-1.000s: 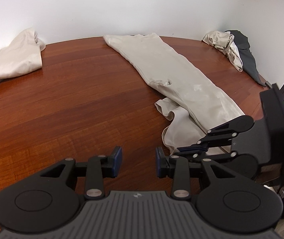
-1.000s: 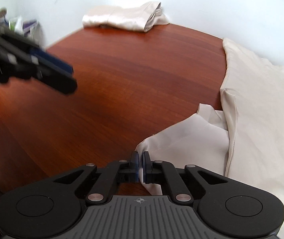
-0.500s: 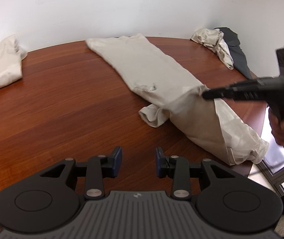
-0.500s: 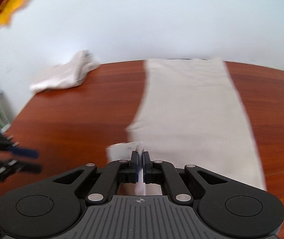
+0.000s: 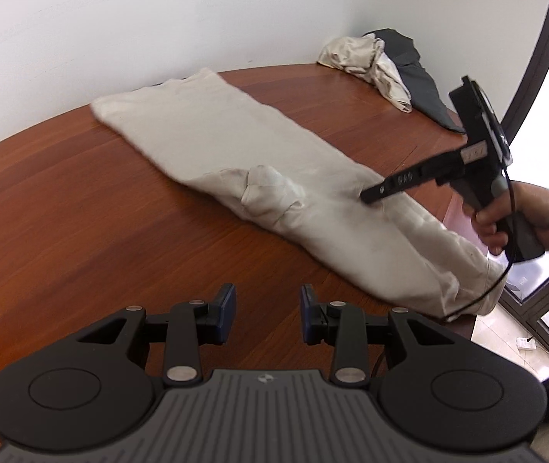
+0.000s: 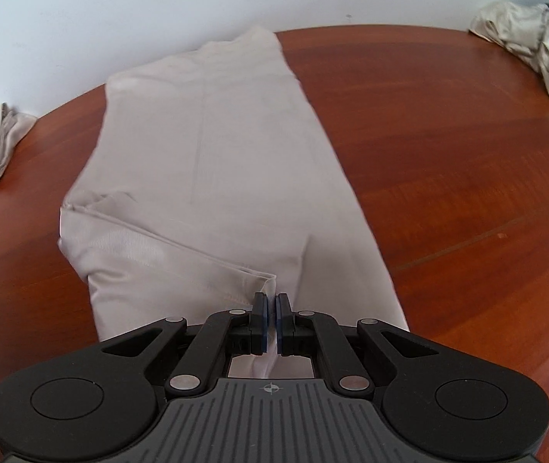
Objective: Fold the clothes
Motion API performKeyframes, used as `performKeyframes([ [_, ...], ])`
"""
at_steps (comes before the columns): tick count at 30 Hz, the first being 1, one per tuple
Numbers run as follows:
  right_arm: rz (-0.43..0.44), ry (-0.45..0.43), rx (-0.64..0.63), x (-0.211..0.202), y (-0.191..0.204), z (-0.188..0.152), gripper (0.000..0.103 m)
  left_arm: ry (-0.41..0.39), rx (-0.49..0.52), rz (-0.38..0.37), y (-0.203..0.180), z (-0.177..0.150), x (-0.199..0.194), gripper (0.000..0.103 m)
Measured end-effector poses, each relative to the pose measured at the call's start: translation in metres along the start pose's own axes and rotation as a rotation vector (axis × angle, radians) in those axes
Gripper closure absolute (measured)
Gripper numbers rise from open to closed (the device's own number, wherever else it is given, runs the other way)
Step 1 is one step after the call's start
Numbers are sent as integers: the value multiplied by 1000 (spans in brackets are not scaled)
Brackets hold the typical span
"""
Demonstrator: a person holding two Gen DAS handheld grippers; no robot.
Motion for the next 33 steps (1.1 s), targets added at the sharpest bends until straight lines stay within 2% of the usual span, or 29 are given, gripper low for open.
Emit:
performKeyframes([
  [4,19,-13,18,-5,0,0,91,-9,51,-29,-15,19,23,62],
  [5,24,-23,20,-11,-1,0,84,-9,64,-37,-19,24,30,62],
  [9,39,-57,33,-31,-7,1,77,-15,116,-77,-35,43,56,63],
  [14,49,-86,63,-59,-20,-8,77,-19,173,-90,-50,62,91,67],
  [18,39,-97,74,-84,-29,-25,77,24,167,-62,-49,67,121,67],
  [21,30,-95,81,-99,-35,-39,76,67,102,-47,-41,66,139,69],
  [25,21,-92,95,-113,-43,-57,73,77,83,-27,-38,65,148,69],
  [30,-3,-85,71,-130,-49,-77,53,50,134,-47,-52,66,134,69],
  [33,-30,-70,41,-135,-51,-92,45,38,190,-73,-65,62,119,69],
])
Point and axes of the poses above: each gripper's, at about its wrist camera, not at the fingertips, and x roughly the way its jaws point, y to its left, z to its top, the point moved 5 cm from there along x, roughly the way its jaws point, and after that the axes turned 6 degrees about -x, right-handed, at the moved point
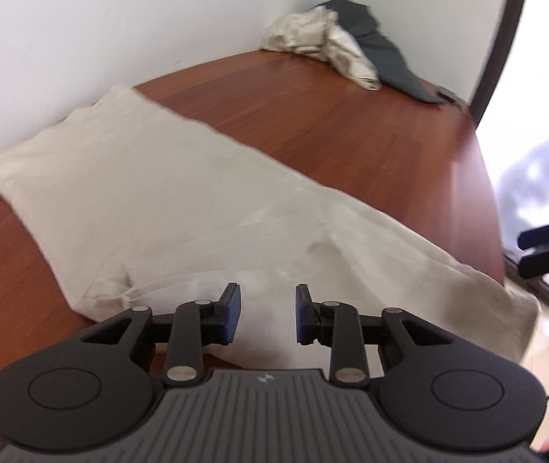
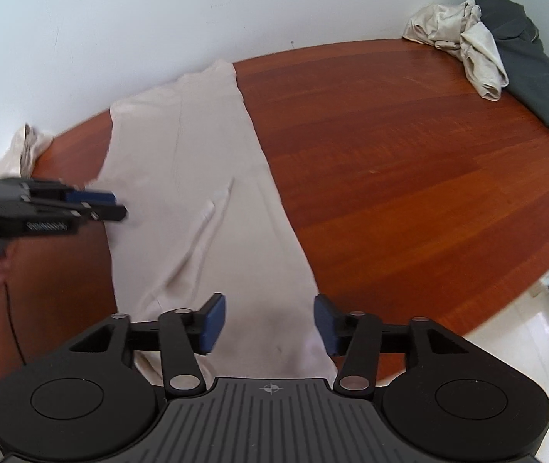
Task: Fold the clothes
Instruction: 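Move both open tools to the sleeve-cuff end of the shirt strip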
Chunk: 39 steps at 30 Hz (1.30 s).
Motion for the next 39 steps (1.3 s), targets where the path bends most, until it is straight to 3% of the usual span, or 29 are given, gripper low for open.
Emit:
performKeyframes([
  [7,-30,58,13,3,-16,-41,45,9,68,-112,-41,-22,-22,69],
  [17,3,79,59,7,-28,-69,45,98,326,-253,-88,-56,-31,59],
  [21,30,62,83,2,-34,-75,45,131,457,-254,-101,-71,-21,56],
  [25,40,59,70,0,-37,-80,45,147,570,-225,-107,-81,-8,41],
  [32,34,69,9,6,-40,-83,47,166,645,-228,-115,-81,10,41],
  [39,49,86,-27,19,-45,-79,69,201,693,-229,-121,-89,23,44],
])
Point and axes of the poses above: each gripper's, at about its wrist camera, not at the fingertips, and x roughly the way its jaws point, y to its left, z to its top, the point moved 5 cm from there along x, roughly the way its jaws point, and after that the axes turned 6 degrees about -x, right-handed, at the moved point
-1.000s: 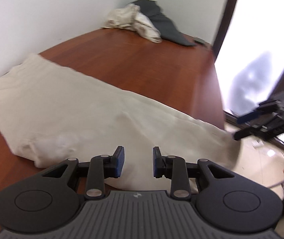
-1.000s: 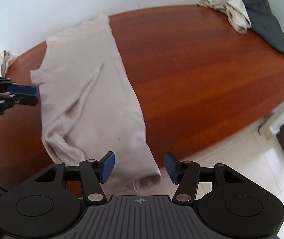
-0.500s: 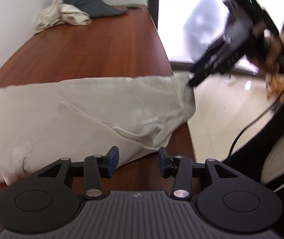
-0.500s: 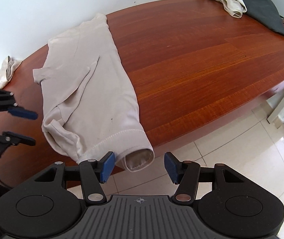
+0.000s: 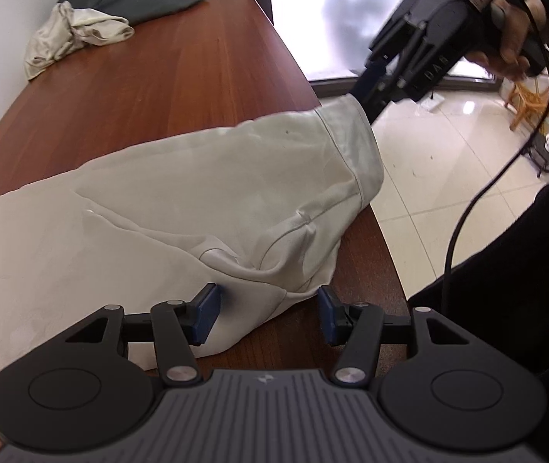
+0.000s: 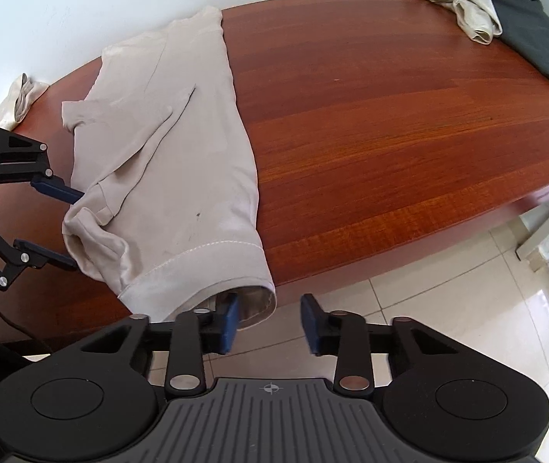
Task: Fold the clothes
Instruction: 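Move both open tools to the sleeve-cuff end of the shirt strip, then grasp the shirt end with both tools and fold it toward the collar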
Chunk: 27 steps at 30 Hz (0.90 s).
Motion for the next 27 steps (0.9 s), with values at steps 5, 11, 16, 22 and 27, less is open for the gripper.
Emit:
performKeyframes([
  [5,9,-3,14,0,-2,8,95,-23,-27,2,1,-2,4,63],
  [11,0,-4,59,-15,-3,25,98,-81,-248,-35,20,-5,-3,89],
  [16,-18,-8,30,-29,0,59,98,-161,-452,-78,40,-7,-20,91],
  [22,25,-3,-7,-30,0,125,98,-255,-758,-88,68,-14,-37,91],
  [27,92,21,-58,-5,3,185,98,-339,-970,-36,82,-21,-51,91],
])
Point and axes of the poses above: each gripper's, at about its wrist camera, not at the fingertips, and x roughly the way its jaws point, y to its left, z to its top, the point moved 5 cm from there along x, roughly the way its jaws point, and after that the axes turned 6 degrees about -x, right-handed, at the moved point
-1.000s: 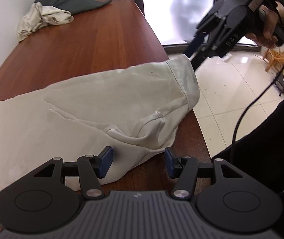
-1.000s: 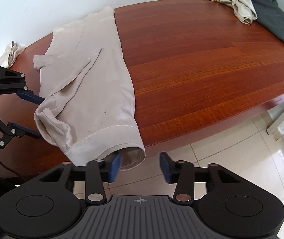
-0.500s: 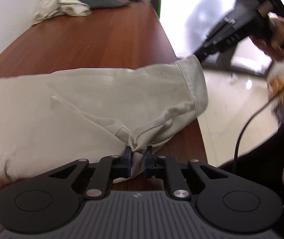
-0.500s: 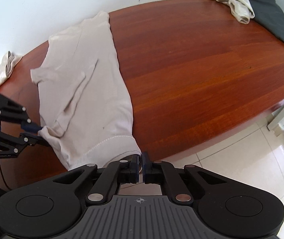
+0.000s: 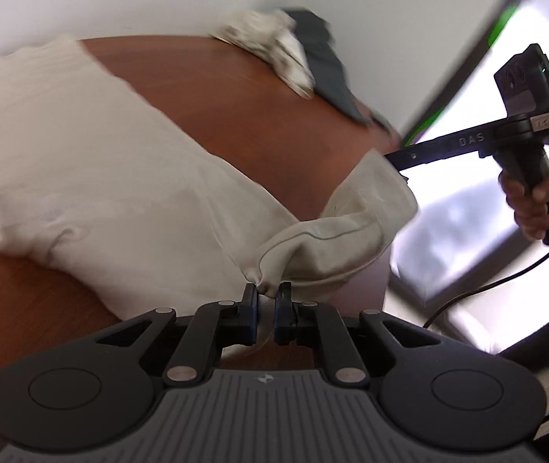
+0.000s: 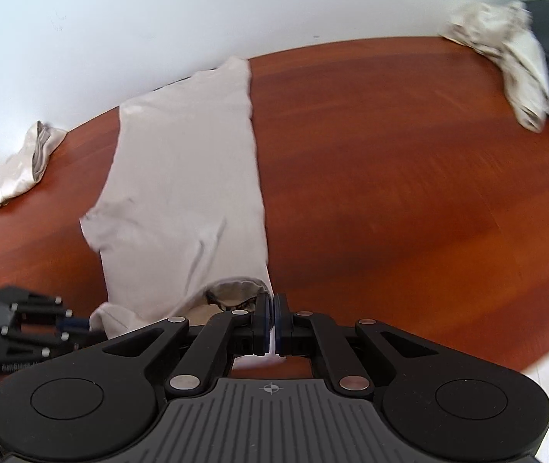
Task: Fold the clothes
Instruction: 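Grasp the shirt end with both tools and fold it toward the collar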
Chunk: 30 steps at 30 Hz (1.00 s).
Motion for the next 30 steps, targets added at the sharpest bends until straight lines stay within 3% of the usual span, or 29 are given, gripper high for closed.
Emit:
performKeyframes([
  [9,78,56,-156,77,20,96,99,-182,-245,131,26,20,-19,93],
  [19,117,90,-289,134,47,152,99,-288,-343,260,47,36,-31,95],
  [23,120,92,-323,149,52,166,100,-305,-353,318,56,44,-28,95],
  [30,125,98,-351,167,49,175,100,-252,-337,395,64,48,-15,94],
])
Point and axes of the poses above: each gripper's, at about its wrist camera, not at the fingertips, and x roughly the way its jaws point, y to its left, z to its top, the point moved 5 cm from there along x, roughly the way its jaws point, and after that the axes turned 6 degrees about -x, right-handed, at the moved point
